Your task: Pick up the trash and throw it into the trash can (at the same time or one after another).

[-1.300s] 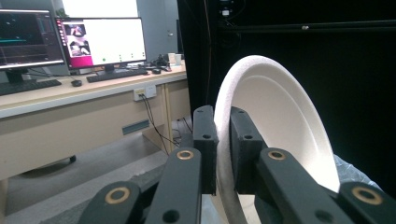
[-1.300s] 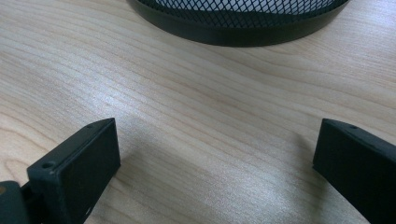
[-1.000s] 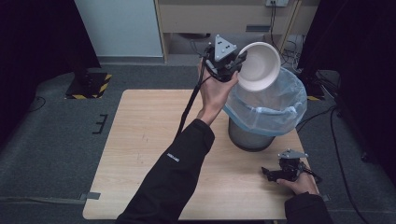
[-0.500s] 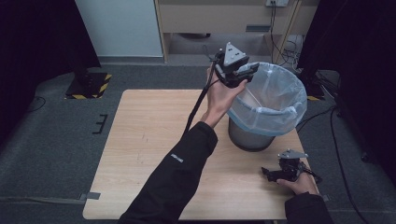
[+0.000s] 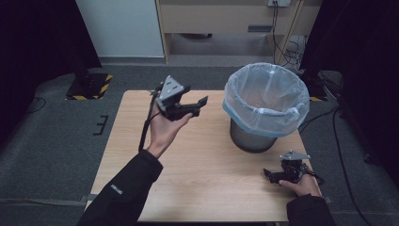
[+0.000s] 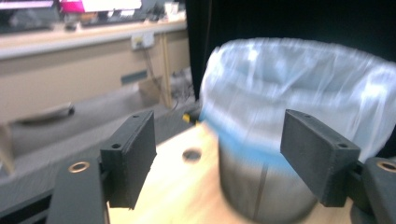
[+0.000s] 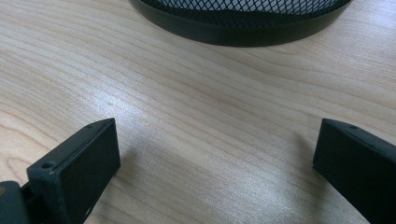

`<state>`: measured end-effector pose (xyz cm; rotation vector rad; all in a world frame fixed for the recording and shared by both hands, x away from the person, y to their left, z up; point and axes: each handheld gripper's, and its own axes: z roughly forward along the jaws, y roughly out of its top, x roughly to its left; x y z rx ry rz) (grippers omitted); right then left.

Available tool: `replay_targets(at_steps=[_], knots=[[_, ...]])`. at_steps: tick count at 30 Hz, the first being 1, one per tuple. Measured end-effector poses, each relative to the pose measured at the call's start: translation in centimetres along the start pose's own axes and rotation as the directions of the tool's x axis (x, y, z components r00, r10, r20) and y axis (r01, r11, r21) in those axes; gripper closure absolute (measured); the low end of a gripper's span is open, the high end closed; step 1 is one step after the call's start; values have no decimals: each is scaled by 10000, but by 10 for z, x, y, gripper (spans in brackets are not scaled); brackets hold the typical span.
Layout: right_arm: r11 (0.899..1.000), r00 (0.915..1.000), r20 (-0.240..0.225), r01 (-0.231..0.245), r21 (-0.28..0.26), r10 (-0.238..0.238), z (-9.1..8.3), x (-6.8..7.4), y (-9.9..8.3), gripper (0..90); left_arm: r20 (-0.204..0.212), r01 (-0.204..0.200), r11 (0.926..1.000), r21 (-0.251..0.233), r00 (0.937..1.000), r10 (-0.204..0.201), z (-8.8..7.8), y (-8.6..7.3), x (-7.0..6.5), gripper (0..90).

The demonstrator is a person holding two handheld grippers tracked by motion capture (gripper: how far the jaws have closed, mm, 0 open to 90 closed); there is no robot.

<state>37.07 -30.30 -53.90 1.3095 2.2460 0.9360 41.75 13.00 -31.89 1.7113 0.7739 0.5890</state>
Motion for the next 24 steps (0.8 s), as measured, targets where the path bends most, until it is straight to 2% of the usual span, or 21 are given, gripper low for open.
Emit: replay_targets(at_steps=[1, 2, 3, 4, 5, 7, 8, 11, 12, 13, 14, 15, 16, 18, 19, 20, 24], knots=[[10000, 10000, 0, 0, 0, 0, 0, 0, 0, 8, 0, 0, 10000, 0, 10000, 0, 0, 0, 0, 251], [10000, 10000, 0, 7, -1, -7, 0, 0, 0, 8, -94, 42, 9999, 137, 9999, -40, -6, -12, 3, 251], [10000, 10000, 1, 6, 1, -6, 0, 0, 0, 8, -190, -38, 9988, 489, 9998, 48, -12, -24, 7, 244], [10000, 10000, 0, 4, -1, -4, 0, 0, 0, 8, -425, 147, 9945, 1036, 9990, -103, -23, -52, 13, 236], [10000, 10000, 0, 4, -1, -4, 0, 0, 0, 8, -425, 147, 9945, 1036, 9990, -103, -23, -52, 13, 228], [10000, 10000, 0, 6, -1, -6, 0, 0, 0, 8, -593, 456, 9845, 1693, 9976, -360, -34, -83, 17, 227], [10000, 10000, 0, 6, -1, -6, 0, 0, 0, 8, -756, 834, 9717, 2208, 9948, -682, -43, -114, 21, 216], [10000, 10000, 2, 7, -2, -7, 0, 0, 0, 8, -1106, 1110, 9421, 3165, 9907, -795, -54, -156, 27, 196], [10000, 10000, 0, 5, -1, -5, 0, 0, 0, 8, -1229, 1240, 9286, 3497, 9887, -857, -58, -168, 29, 190], [10000, 10000, 0, 5, -1, -5, 0, 0, 0, 8, -1229, 1240, 9286, 3497, 9887, -857, -58, -168, 29, 190], [10000, 10000, 0, 6, -1, -6, 0, 0, 0, 8, -1373, 1723, 8983, 4041, 9824, -1267, -64, -189, 33, 186], [10000, 10000, 0, 6, -1, -6, 0, 0, 0, 8, -1373, 1723, 8983, 4041, 9824, -1267, -64, -189, 33, 173], [10000, 10000, 1, 9, -3, -9, 0, 0, 0, 8, -1493, 1885, 8847, 4263, 9793, -1367, -68, -201, 34, 173], [10000, 10000, 1, 6, -1, -6, 0, 0, 0, 8, -1570, 1774, 8672, 4653, 9807, -1164, -74, -214, 36, 162], [10000, 10000, 0, 4, 0, -4, 0, 0, 0, 8, -1654, 1771, 8534, 4902, 9802, -1085, -77, -218, 38, 164], [10000, 10000, 1, 5, 0, -5, 0, 0, 0, 8, -1917, 1787, 8445, 5048, 9771, -922, -82, -221, 41, 166], [10000, 10000, 11, 7, 2, -7, 0, 0, 0, 7, -2132, 1732, 8463, 5038, 9743, -725, -89, -222, 46, 162]])
